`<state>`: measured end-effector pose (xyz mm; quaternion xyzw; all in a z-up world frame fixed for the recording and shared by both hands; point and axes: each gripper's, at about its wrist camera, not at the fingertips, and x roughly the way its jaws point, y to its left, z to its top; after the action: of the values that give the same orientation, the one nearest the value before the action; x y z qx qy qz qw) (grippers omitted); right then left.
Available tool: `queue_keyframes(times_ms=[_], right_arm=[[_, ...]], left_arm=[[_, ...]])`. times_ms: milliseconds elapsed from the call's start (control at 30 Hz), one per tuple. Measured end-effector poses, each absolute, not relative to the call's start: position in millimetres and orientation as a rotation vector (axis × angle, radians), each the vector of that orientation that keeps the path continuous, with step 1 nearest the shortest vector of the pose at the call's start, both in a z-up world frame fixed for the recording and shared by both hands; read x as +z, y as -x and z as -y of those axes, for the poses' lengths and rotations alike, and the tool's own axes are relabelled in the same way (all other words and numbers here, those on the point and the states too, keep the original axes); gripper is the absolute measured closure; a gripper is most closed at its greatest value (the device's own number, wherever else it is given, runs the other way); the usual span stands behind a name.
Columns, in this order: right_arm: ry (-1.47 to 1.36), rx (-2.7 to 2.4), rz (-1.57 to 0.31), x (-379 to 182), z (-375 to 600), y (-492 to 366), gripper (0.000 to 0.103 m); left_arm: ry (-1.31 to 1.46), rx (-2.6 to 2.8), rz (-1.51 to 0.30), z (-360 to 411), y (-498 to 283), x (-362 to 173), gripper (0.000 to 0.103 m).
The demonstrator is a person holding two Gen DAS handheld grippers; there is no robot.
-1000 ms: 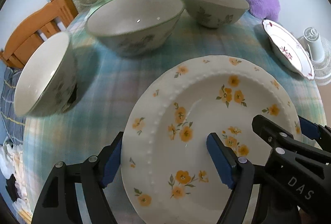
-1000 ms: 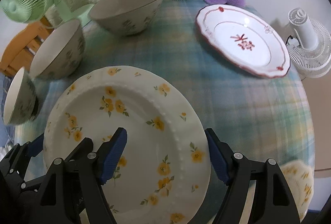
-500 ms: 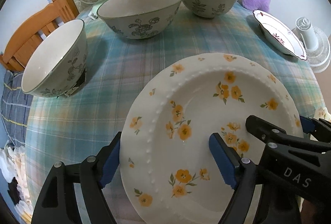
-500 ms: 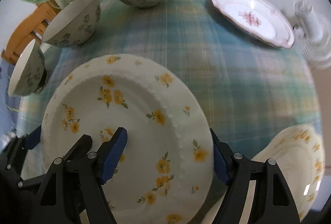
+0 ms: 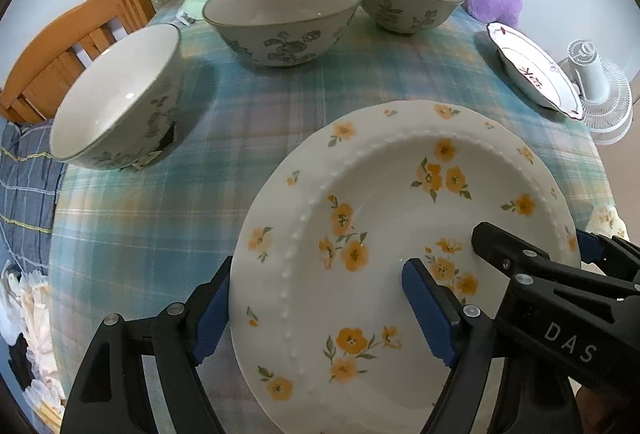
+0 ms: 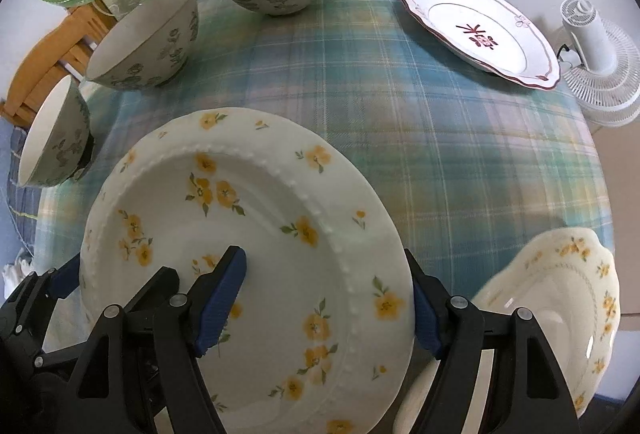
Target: Organize plates and bowls
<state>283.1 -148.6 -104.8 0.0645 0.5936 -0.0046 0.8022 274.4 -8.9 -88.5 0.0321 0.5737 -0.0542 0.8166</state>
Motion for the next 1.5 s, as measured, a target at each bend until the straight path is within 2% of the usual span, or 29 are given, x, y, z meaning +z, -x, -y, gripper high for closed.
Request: queue_keyframes(times_ms=[700, 1500], right_arm=[[-0.164, -0.135, -1.179, -37, 139, -205, 0.026], [-0.178, -0.124, -1.196, -36, 267, -176, 0.026]], left_arm=[[-0.081, -0.237, -1.148, 2, -218, -29, 0.022], [-0.030, -0.218, -1.172, 125, -188, -35, 0.024]])
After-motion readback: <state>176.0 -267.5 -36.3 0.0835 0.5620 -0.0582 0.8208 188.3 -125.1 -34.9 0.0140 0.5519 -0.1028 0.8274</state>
